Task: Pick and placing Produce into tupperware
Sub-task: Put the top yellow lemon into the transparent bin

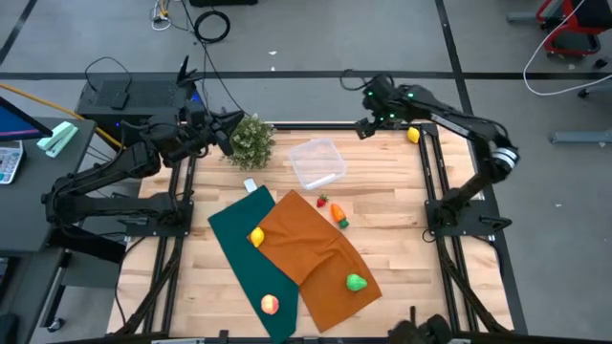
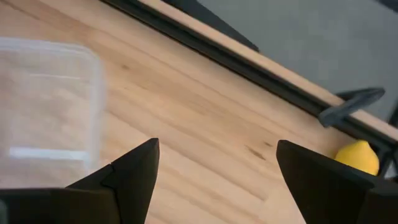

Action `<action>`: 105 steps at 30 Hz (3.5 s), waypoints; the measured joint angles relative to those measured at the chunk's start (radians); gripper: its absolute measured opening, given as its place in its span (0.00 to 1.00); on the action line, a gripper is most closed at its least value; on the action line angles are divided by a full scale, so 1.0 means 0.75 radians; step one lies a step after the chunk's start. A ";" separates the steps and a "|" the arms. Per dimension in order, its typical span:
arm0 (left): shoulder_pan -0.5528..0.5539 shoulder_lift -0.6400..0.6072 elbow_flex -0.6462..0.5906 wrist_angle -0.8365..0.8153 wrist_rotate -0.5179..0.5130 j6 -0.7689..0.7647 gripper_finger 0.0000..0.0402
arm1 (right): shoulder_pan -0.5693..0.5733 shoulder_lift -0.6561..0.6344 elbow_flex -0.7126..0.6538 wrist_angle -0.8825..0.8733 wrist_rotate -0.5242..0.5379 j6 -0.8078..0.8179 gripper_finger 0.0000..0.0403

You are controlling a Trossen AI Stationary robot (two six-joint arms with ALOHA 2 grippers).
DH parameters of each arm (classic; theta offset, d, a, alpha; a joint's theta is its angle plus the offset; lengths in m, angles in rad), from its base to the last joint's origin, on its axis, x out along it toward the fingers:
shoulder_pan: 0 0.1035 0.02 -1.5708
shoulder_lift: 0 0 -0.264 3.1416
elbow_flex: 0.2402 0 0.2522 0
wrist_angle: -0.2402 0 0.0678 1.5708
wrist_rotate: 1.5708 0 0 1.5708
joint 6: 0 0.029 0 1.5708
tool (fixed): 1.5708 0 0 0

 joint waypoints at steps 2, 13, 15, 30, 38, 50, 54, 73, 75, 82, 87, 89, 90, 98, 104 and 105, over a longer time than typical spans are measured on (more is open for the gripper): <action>0.000 0.000 0.000 -0.027 0.000 0.000 0.11 | -0.009 0.060 0.000 -0.019 0.042 0.024 0.71; -0.001 0.000 -0.001 -0.196 0.001 -0.137 0.14 | -0.178 0.247 -0.001 -0.205 0.230 0.118 0.74; -0.001 0.000 -0.002 -0.204 0.007 -0.145 0.15 | -0.221 0.246 -0.001 -0.201 0.241 0.152 0.74; -0.002 -0.001 -0.002 -0.241 0.054 -0.139 0.16 | -0.339 0.269 -0.001 -0.210 0.219 0.250 0.72; -0.002 -0.001 -0.002 -0.272 0.054 -0.138 0.16 | -0.279 0.340 -0.001 -0.127 0.245 0.198 0.72; -0.002 0.042 -0.002 -0.271 0.054 -0.136 0.17 | -0.347 0.446 -0.001 -0.145 0.270 0.263 0.70; -0.002 0.082 -0.002 -0.264 0.054 -0.133 0.18 | -0.381 0.491 -0.001 -0.141 0.271 0.238 0.69; 0.008 0.190 -0.002 -0.159 0.054 -0.137 0.20 | -0.416 0.536 -0.001 -0.127 0.396 0.282 0.68; 0.009 0.190 -0.002 -0.159 0.054 -0.137 0.20 | -0.417 0.536 -0.001 -0.124 0.404 0.290 0.68; 0.008 0.190 -0.002 -0.161 0.054 -0.137 0.20 | -0.407 0.556 0.000 -0.128 0.441 0.302 0.65; 0.006 0.189 -0.002 -0.161 0.054 -0.137 0.20 | -0.402 0.587 0.000 -0.145 0.498 0.319 0.63; 0.006 0.190 -0.002 -0.161 0.054 -0.137 0.20 | -0.397 0.595 0.000 -0.147 0.517 0.330 0.63; 0.006 0.189 -0.002 -0.161 0.054 -0.137 0.20 | -0.394 0.599 0.000 -0.149 0.526 0.333 0.63; 0.006 0.189 -0.002 -0.161 0.054 -0.138 0.21 | -0.384 0.644 0.000 -0.198 0.595 0.331 0.63; 0.006 0.189 -0.002 -0.161 0.054 -0.137 0.20 | -0.384 0.644 0.000 -0.179 0.605 0.350 0.63; 0.006 0.189 -0.002 -0.162 0.054 -0.138 0.20 | -0.384 0.644 0.000 -0.177 0.605 0.351 0.63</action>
